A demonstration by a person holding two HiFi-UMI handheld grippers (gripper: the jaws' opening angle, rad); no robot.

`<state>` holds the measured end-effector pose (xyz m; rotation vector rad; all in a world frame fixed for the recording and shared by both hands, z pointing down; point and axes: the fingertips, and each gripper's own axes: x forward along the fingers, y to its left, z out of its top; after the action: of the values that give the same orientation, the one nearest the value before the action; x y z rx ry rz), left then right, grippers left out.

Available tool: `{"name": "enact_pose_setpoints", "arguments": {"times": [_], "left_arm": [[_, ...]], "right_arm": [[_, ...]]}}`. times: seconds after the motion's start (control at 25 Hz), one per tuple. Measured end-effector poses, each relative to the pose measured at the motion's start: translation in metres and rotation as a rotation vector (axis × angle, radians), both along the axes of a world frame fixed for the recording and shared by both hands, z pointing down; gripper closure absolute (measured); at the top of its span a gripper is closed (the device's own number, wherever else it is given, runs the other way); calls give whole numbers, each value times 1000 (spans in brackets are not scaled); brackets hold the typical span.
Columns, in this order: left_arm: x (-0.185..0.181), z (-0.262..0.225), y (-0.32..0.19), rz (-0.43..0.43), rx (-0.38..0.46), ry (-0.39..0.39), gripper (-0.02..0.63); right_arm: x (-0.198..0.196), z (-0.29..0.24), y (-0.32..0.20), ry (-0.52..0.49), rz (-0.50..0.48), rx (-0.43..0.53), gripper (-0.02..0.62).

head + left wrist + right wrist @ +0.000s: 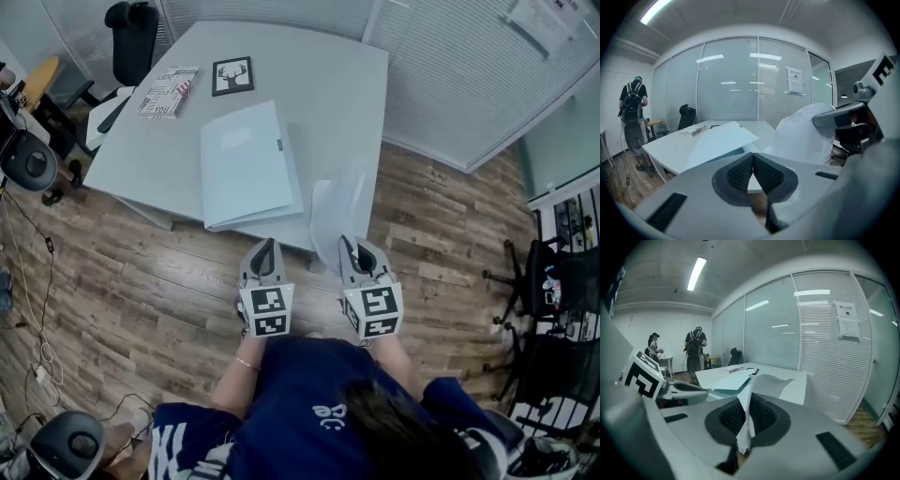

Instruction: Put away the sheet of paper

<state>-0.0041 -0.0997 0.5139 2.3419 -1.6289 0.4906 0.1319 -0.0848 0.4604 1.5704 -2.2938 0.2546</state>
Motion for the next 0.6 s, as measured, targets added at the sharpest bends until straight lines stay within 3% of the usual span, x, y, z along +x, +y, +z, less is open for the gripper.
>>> {"name": "enact_pose_setpoints", "arguments": {"times": [0.24, 0.4, 0.6], "left_arm": [[-17, 8, -37, 53, -26, -6, 601], [-18, 13, -48, 135, -41, -8, 600], [-15, 16, -57, 218, -42, -113, 597]], "right_arm": [[-9, -4, -35, -4, 81, 2, 588], [-14, -4, -49, -3, 139, 5, 588], [-9, -3, -58, -22, 201, 8, 588]]}}
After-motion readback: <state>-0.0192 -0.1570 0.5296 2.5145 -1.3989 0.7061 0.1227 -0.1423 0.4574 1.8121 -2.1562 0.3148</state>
